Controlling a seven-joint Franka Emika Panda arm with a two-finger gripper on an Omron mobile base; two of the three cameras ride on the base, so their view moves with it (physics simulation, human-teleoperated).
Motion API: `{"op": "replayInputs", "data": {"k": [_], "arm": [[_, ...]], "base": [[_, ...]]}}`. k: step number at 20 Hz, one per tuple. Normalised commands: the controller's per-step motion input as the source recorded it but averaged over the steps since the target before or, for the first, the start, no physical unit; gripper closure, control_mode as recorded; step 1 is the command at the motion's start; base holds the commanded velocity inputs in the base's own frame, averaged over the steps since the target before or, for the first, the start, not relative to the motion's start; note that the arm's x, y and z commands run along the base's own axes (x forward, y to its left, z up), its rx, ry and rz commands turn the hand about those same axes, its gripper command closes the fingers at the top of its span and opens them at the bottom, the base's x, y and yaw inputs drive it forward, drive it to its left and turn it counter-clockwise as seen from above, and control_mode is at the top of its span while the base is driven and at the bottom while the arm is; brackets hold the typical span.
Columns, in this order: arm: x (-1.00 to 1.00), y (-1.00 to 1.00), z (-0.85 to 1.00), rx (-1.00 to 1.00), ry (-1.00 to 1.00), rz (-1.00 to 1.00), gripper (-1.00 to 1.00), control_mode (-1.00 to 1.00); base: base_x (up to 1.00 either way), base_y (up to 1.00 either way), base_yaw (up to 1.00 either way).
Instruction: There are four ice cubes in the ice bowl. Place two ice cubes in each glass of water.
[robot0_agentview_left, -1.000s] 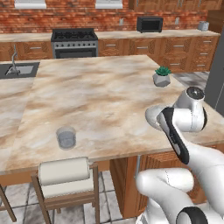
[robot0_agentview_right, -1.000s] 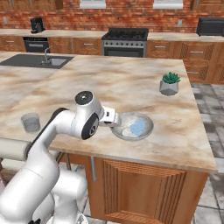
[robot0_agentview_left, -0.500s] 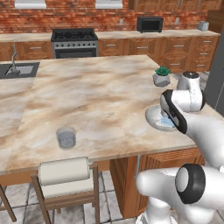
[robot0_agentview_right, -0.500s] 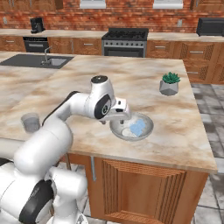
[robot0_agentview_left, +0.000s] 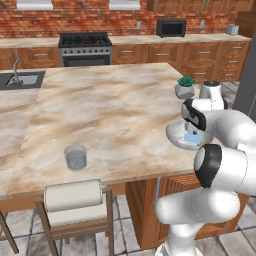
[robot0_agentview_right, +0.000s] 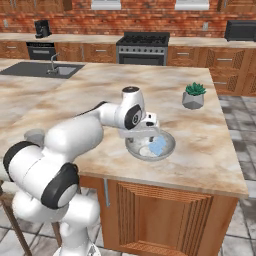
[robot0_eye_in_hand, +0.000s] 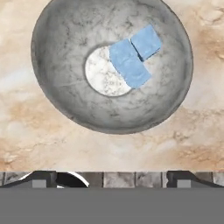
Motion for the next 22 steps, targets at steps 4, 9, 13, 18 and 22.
{"op": "replayInputs", "data": {"k": [4, 9, 13, 18, 22], "arm": [[0.18, -0.43, -0.48, 0.0, 0.04, 0.0, -1.0, -1.0], [0.29, -0.06, -0.37, -0.03, 0.0, 0.0, -1.0, -1.0], [0.29, 0.0, -0.33, -0.1, 0.0, 0.04, -1.0, -1.0], [0.31, 0.0, -0.41, -0.1, 0.0, 0.08, -1.0, -1.0], [0.26, -0.01, -0.34, -0.05, 0.0, 0.08, -1.0, -1.0]], "base": [[0.0, 0.0, 0.0], [0.0, 0.0, 0.0], [0.0, 0.0, 0.0], [0.0, 0.0, 0.0], [0.0, 0.0, 0.0]]}}
